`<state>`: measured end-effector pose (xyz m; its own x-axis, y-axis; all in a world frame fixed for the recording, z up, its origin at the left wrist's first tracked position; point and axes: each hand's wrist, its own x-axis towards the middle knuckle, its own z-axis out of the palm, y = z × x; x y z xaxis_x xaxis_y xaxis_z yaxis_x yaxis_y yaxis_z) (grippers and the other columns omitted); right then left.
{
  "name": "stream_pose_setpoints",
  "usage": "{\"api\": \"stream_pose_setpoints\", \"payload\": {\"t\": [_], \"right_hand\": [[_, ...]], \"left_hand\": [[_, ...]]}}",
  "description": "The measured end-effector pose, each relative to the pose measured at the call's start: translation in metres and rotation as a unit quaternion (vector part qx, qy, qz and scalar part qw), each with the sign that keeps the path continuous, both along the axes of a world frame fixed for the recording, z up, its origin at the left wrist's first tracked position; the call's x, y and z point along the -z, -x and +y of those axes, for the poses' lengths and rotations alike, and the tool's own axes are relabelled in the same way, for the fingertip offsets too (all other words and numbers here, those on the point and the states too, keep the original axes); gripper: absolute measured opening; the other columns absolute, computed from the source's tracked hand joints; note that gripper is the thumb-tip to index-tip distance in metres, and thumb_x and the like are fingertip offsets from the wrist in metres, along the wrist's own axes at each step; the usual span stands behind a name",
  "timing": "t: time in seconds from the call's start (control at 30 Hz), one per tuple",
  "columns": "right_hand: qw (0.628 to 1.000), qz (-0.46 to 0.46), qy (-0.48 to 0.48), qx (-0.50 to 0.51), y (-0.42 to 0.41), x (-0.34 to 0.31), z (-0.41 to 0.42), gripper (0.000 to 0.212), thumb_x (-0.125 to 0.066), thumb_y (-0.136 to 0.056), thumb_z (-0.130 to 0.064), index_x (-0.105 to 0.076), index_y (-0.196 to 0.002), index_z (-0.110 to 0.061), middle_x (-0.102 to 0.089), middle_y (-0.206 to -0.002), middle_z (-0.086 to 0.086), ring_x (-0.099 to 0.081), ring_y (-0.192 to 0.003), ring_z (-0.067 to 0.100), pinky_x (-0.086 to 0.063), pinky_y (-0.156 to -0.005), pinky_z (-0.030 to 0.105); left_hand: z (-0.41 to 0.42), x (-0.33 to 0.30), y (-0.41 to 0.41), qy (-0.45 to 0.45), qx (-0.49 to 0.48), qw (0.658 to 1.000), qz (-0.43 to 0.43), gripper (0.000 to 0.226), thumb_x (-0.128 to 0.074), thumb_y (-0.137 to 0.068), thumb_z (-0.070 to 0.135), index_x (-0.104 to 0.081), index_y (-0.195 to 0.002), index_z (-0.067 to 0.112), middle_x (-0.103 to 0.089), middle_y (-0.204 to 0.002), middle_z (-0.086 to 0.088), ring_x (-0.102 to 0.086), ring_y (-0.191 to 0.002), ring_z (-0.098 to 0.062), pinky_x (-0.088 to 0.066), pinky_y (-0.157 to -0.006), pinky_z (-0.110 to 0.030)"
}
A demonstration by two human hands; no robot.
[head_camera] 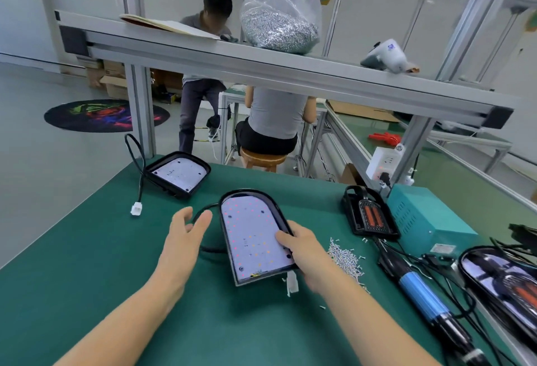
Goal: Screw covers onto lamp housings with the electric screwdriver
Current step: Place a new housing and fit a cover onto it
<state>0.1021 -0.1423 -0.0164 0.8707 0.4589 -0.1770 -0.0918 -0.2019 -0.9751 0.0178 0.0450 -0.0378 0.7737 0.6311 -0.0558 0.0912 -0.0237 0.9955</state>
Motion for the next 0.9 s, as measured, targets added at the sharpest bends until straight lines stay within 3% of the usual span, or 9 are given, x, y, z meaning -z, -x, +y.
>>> {"api": "stream_pose_setpoints", "payload": {"t": [0.13,0.27,0.33,0.43,0.5,0.57,0.67,0.73,0.9], "right_hand": [[0.998,-0.009,0.012,-0.058,0.018,0.010,0.005,0.022,-0.046,-0.098,-0.005,-0.063,-0.095,-0.019,-0.057,-0.070,-0.007,-0.043,-0.056,0.009,-0.036,-0.050,0.018],[0.992,-0.038,0.063,-0.100,0.036,0.019,0.008,0.024,-0.046,-0.096,-0.011,-0.055,-0.078,-0.024,-0.053,-0.067,-0.008,-0.042,-0.058,0.010,-0.036,-0.057,0.022],[0.980,-0.109,0.121,-0.114,0.033,0.013,0.005,0.030,-0.045,-0.097,-0.022,-0.040,-0.067,-0.019,-0.042,-0.066,-0.004,-0.034,-0.060,0.011,-0.031,-0.059,0.027],[0.940,-0.267,0.210,-0.042,0.001,0.000,-0.011,0.036,-0.045,-0.098,-0.028,-0.040,-0.066,-0.012,-0.039,-0.067,0.001,-0.035,-0.064,0.015,-0.032,-0.061,0.033],[0.880,-0.343,0.324,0.056,-0.032,-0.006,-0.032,0.026,-0.048,-0.098,-0.027,-0.064,-0.089,-0.009,-0.058,-0.092,0.007,-0.054,-0.091,0.025,-0.042,-0.077,0.034],[0.822,-0.345,0.432,0.134,-0.064,-0.008,-0.056,0.031,-0.050,-0.099,-0.029,-0.062,-0.117,-0.007,-0.056,-0.118,0.011,-0.053,-0.113,0.030,-0.044,-0.090,0.036],[0.769,-0.315,0.529,0.174,-0.095,-0.004,-0.081,0.036,-0.052,-0.099,-0.033,-0.058,-0.121,-0.005,-0.053,-0.124,0.013,-0.051,-0.117,0.031,-0.046,-0.090,0.037],[0.754,-0.295,0.560,0.176,-0.108,-0.001,-0.087,0.038,-0.053,-0.099,-0.035,-0.058,-0.123,-0.006,-0.051,-0.127,0.013,-0.051,-0.119,0.031,-0.047,-0.090,0.039],[0.764,-0.243,0.568,0.187,-0.120,0.008,-0.086,0.034,-0.055,-0.099,-0.031,-0.058,-0.122,-0.006,-0.054,-0.128,0.014,-0.059,-0.114,0.033,-0.048,-0.084,0.037]], "left_hand": [[0.004,-0.009,-0.012,0.049,0.035,0.998,0.025,0.069,-0.064,-0.086,0.042,-0.033,-0.143,0.017,-0.044,-0.132,0.002,-0.043,-0.119,-0.019,-0.033,-0.098,-0.034],[0.018,0.003,-0.011,0.028,0.047,0.994,0.094,0.042,-0.074,-0.080,0.013,-0.060,-0.120,0.010,-0.068,-0.109,-0.006,-0.064,-0.098,-0.027,-0.050,-0.083,-0.038],[0.022,0.011,-0.007,0.040,0.038,0.994,0.095,0.023,-0.072,-0.078,0.000,-0.070,-0.099,0.007,-0.074,-0.085,-0.008,-0.069,-0.072,-0.025,-0.053,-0.068,-0.034],[0.022,0.018,-0.005,0.064,0.022,0.993,0.093,0.014,-0.070,-0.076,-0.004,-0.071,-0.085,0.006,-0.073,-0.079,-0.014,-0.066,-0.065,-0.028,-0.053,-0.072,-0.039],[0.019,0.018,-0.007,0.072,0.015,0.994,0.084,0.013,-0.069,-0.076,-0.005,-0.071,-0.082,0.006,-0.073,-0.074,-0.013,-0.065,-0.062,-0.028,-0.052,-0.068,-0.038],[0.015,0.017,-0.009,0.078,0.007,0.994,0.079,0.012,-0.068,-0.076,-0.007,-0.069,-0.081,0.004,-0.072,-0.075,-0.015,-0.064,-0.064,-0.030,-0.052,-0.068,-0.040],[0.012,0.017,-0.009,0.096,-0.001,0.992,0.080,0.010,-0.067,-0.076,-0.008,-0.066,-0.085,-0.003,-0.069,-0.080,-0.018,-0.061,-0.069,-0.032,-0.050,-0.075,-0.044],[0.013,0.016,-0.008,0.110,0.001,0.990,0.087,0.014,-0.066,-0.074,-0.009,-0.064,-0.088,-0.008,-0.067,-0.079,-0.020,-0.059,-0.068,-0.032,-0.048,-0.074,-0.043],[0.014,0.015,-0.005,0.141,0.013,0.986,0.089,0.014,-0.064,-0.076,-0.009,-0.065,-0.088,-0.004,-0.069,-0.075,-0.022,-0.063,-0.060,-0.032,-0.053,-0.061,-0.037]]}}
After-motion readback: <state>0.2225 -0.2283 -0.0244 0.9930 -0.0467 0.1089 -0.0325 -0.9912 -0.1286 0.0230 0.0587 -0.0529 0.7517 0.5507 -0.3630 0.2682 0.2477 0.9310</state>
